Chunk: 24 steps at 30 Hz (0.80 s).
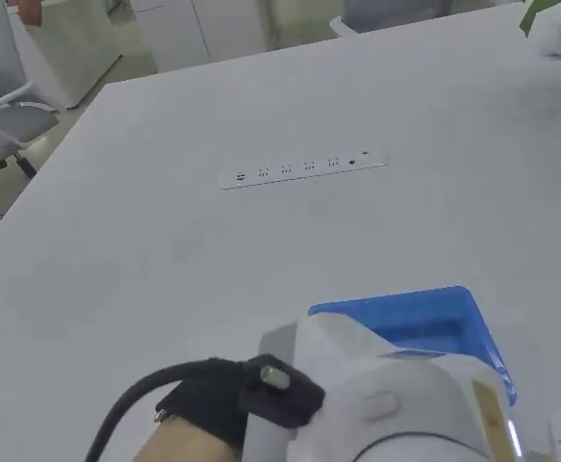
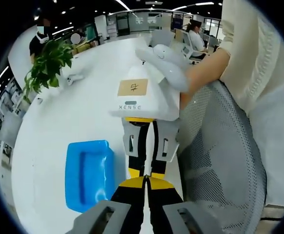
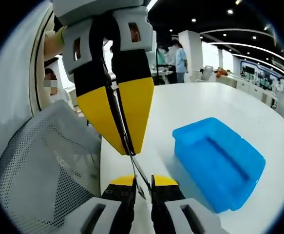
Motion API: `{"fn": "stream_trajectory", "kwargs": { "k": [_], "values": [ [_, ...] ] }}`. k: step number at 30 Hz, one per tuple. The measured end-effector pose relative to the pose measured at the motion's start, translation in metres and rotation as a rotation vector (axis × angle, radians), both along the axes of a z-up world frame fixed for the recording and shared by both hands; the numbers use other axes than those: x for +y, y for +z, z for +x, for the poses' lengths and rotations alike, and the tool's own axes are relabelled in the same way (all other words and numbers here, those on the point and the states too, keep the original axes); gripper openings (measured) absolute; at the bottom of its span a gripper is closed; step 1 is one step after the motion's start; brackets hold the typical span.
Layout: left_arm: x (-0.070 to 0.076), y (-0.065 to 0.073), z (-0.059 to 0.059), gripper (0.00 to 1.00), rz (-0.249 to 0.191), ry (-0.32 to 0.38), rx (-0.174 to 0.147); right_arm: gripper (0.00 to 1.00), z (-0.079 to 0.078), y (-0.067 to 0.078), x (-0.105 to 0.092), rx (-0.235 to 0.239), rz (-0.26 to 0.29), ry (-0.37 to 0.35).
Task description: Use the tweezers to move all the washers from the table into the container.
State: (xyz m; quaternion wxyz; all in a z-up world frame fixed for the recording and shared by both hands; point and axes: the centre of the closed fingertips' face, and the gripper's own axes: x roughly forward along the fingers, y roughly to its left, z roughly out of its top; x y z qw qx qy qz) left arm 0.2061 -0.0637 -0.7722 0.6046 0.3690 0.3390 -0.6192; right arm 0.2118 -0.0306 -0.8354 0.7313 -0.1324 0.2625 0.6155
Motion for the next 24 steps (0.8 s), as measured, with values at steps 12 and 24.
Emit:
{"fn": "stream_trajectory", "kwargs": {
  "k": [12,24],
  "values": [
    [0.000,-0.001,0.006,0.00,0.025,-0.036,-0.013,0.08,0.007,0.000,0.000,0.004,0.023,-0.028],
    [0.003,-0.002,0.009,0.00,0.049,-0.059,-0.046,0.08,0.011,-0.001,0.003,0.004,0.028,-0.022]
  ]
}}
